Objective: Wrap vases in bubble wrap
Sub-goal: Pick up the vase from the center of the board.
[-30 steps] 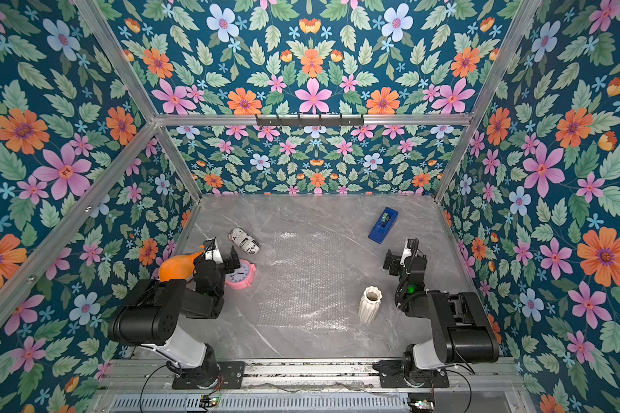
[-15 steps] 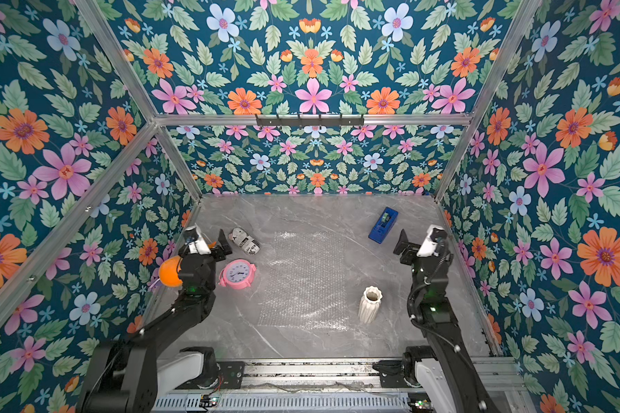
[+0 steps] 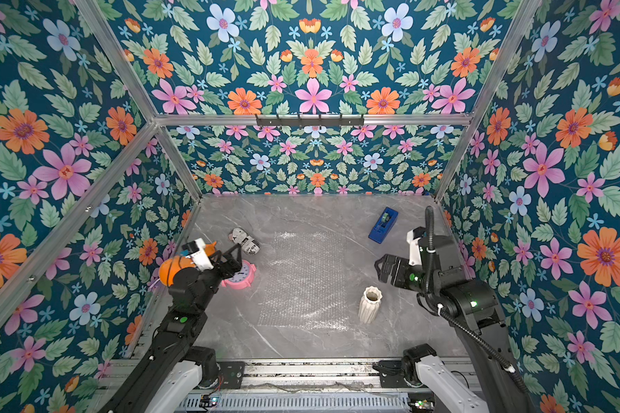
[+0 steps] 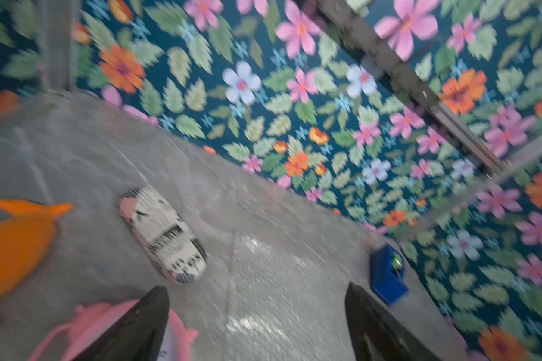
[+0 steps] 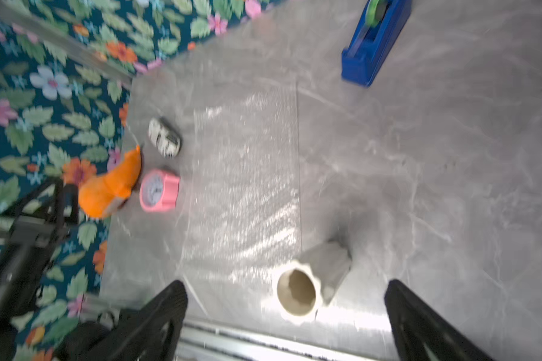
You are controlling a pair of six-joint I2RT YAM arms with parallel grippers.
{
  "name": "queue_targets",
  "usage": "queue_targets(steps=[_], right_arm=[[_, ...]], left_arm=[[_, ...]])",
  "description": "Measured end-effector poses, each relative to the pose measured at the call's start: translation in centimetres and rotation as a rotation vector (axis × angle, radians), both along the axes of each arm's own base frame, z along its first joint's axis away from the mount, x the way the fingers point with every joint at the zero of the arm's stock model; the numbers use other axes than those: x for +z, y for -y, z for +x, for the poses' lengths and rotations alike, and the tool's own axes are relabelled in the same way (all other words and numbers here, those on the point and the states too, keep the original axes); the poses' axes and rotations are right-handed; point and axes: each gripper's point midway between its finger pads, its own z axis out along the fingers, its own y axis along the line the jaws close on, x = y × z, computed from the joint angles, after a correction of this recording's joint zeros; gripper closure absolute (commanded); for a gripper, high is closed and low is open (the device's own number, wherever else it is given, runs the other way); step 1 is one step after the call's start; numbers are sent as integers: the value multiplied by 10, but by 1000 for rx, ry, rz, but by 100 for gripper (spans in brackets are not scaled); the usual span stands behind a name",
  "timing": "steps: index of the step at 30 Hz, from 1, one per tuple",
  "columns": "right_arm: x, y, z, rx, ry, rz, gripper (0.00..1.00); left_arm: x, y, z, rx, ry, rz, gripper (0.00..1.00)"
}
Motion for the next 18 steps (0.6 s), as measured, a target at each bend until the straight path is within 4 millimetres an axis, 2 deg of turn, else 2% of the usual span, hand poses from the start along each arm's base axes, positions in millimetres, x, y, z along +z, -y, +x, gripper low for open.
queue_targets(steps=[2,3,5,8,12,18], right_arm=[[-18,-9,-18,54,-109,-56,1],[-25,-11,-24,70,-146,-84,1],[-41,-17,-35,102,-222,-137,1],[-58,-12,-41,76,-297,-197,1],[-77,-14,-42,54,-362,-224,1],[-98,-27,-29,33,-382,-210,1]], left_arm=[[3,43,-14,-136,2,44,6],[4,57,-19,-181,5,64,6],[0,77,-25,-238,-9,84,2],[-17,94,-34,-285,-49,114,1],[-36,102,-48,-326,-76,113,0],[-44,101,-57,-344,-88,79,1]])
